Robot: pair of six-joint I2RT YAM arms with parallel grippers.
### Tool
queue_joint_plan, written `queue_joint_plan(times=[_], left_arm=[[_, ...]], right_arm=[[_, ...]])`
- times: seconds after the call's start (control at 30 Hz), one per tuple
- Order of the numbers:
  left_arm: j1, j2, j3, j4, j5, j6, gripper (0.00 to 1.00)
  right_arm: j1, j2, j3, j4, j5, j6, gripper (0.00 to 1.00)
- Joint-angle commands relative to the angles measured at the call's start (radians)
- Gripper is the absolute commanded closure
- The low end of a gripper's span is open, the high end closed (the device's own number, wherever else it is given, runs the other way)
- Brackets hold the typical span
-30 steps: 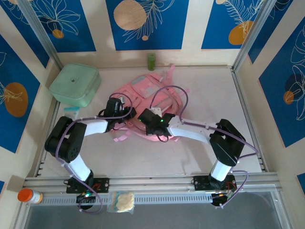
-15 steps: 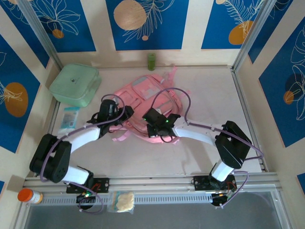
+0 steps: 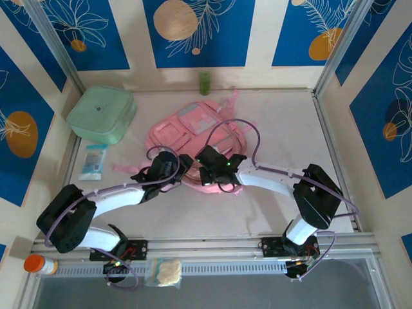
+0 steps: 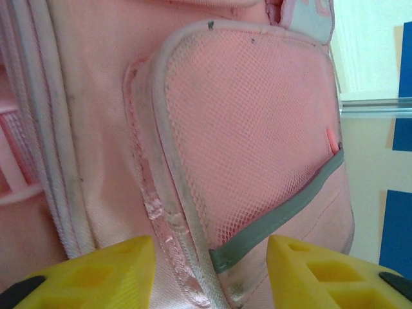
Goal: Pack books, pencil case, and school supplies into a backpack
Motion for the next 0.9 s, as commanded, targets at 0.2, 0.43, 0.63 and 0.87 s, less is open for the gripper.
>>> queue_joint_plan(times=[0.2,0.43,0.63,0.87], left_arm=[[-0.096,0.111,0.078,0.061,-0.149,-0.148,0.62],[-0.061,0.115,0.081,0.011,-0.201,-0.028,0.89],[0.013,0.040,0.058,-0.152,-0.179,0.128,1.00],[0.186,-0.105,0.038,-0.294,-0.018,0.359,1.00]], right_arm=[[-0.006,-0.005,-0.009,0.025,-0.033,-0.037,1.00],[-0.013,-0.023,-0.002,-0.027,0.007,-0.043,1.00],[-0.073,-0.074,-0.023,-0.089,0.025,-0.062,1.00],[-0.253,-0.074,-0.008,-0.137,-0.053,-0.085,1.00]])
